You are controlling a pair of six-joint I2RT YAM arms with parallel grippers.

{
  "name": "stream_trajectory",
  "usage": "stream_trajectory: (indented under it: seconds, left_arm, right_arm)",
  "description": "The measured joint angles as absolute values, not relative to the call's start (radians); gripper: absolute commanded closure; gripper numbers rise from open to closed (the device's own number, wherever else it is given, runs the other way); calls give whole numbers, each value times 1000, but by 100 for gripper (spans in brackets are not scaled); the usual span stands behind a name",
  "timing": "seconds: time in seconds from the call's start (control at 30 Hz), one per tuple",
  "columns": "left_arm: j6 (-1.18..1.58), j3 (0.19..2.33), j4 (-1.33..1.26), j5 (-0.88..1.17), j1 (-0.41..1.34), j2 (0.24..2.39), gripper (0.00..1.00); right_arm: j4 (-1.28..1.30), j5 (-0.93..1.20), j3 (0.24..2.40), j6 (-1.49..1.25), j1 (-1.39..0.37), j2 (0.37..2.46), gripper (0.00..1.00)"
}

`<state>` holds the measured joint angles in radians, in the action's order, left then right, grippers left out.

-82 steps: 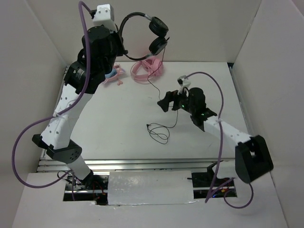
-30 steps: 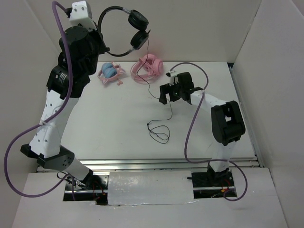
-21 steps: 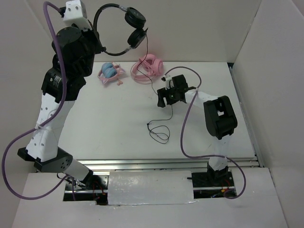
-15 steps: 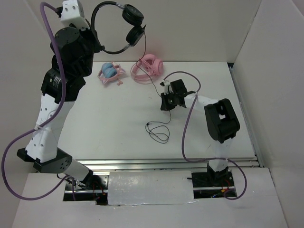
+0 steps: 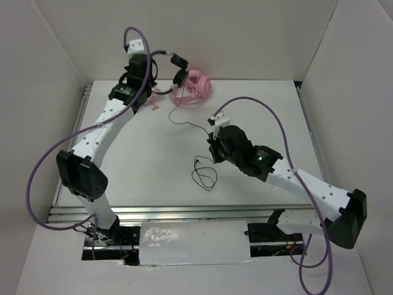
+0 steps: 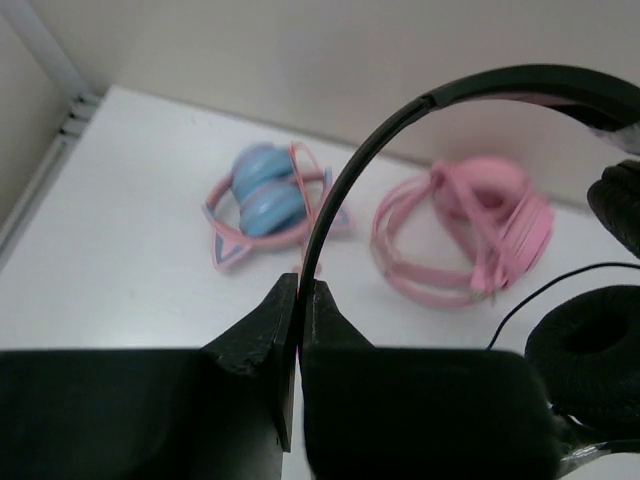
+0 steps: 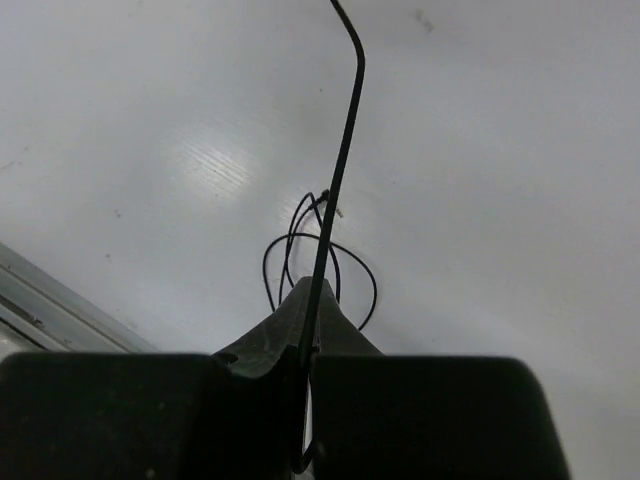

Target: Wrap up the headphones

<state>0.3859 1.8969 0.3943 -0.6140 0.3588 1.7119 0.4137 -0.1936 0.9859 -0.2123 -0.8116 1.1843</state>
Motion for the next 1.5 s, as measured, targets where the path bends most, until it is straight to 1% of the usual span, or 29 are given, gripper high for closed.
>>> stream_trajectory:
  seconds: [0.17, 0.27, 0.43, 0.67, 0.8, 0.97, 1.07, 1.3, 1.5]
  left_arm:
    - [363, 1625, 281, -529, 392, 1757, 100]
    - [309, 1453, 167, -440, 434, 1738, 100]
    - [230, 1193, 17, -257, 493, 1617, 100]
    - [133, 1001, -151, -64, 517, 1450, 100]
    - [75, 887, -166, 22, 554, 1324, 100]
    - [47, 761, -159, 131, 629, 1158, 100]
    - [49, 709, -157, 168, 673, 1072, 100]
    - [56, 656, -142, 199, 740, 928, 100]
    - [59, 656, -112, 175, 777, 888, 100]
  right_arm:
    - [538, -387, 1207, -163, -952, 1153, 100]
    - [564, -449, 1328, -96, -971, 1164, 100]
    - [574, -481, 1455, 27, -906, 1200, 100]
    - [580, -459, 1515, 161, -778, 1250, 100]
    - [566, -413, 1523, 200, -649, 1273, 100]
    - [548, -258, 1599, 204, -421, 1346, 100]
    - [514, -181, 1647, 196, -324, 1414, 100]
    - [492, 10, 1655, 108, -167, 1571, 100]
    - [415, 200, 1552, 49, -94, 1610, 100]
